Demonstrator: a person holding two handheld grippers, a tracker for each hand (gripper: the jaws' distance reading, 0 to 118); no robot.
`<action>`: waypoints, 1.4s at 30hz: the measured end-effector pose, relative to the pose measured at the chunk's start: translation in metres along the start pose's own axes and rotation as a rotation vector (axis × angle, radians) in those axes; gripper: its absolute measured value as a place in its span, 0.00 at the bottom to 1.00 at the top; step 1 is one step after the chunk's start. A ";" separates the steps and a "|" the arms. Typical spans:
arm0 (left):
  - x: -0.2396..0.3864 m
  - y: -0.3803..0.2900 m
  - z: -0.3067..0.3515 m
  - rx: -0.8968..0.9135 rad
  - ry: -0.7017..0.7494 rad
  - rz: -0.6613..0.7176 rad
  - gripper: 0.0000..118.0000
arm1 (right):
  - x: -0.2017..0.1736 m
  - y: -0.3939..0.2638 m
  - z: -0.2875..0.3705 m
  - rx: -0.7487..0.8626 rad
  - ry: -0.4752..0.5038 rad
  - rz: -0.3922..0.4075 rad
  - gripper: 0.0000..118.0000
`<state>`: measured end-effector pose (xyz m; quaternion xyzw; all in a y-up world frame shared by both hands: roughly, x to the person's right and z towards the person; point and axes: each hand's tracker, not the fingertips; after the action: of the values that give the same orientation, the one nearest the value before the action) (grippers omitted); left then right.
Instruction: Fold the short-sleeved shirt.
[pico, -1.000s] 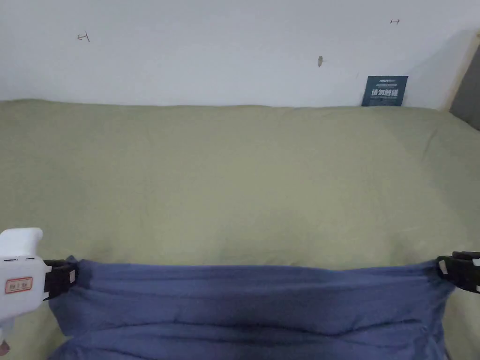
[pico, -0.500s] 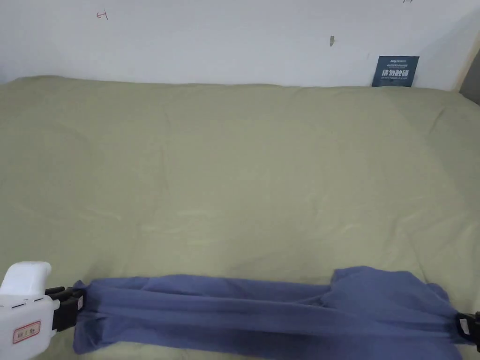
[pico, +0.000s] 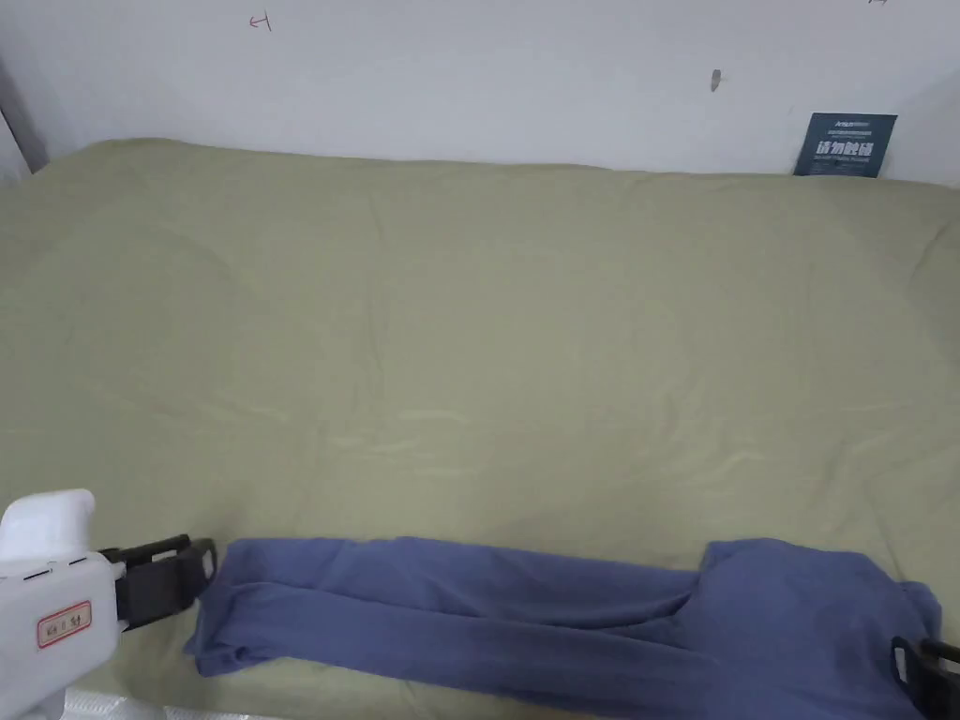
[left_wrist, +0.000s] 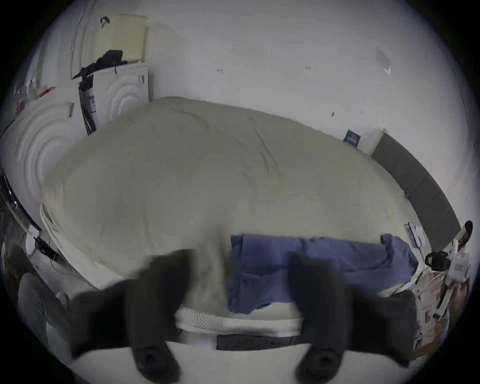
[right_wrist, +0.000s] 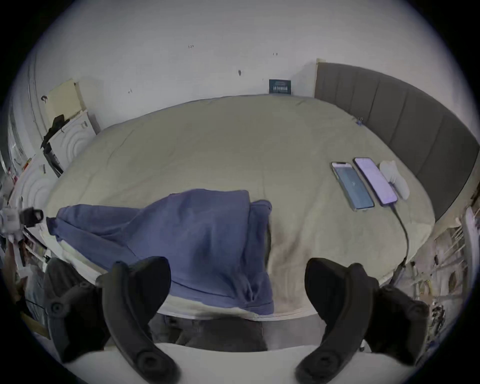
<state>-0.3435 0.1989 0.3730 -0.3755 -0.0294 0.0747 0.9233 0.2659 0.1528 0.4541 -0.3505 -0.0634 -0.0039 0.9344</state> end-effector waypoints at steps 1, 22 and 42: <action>0.004 0.002 0.003 0.021 0.021 -0.023 0.00 | -0.024 0.004 0.018 0.041 0.015 -0.002 0.20; -0.101 0.053 -0.103 -0.488 -0.448 0.250 0.16 | -0.167 0.000 0.085 0.286 -0.053 0.059 0.00; -0.085 0.018 -0.156 -0.621 -0.688 0.382 0.59 | -0.173 0.008 0.084 0.233 -0.032 0.008 0.00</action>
<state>-0.4117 0.0902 0.2491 -0.5849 -0.2838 0.3494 0.6748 0.0854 0.2076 0.4901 -0.2396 -0.0770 0.0129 0.9677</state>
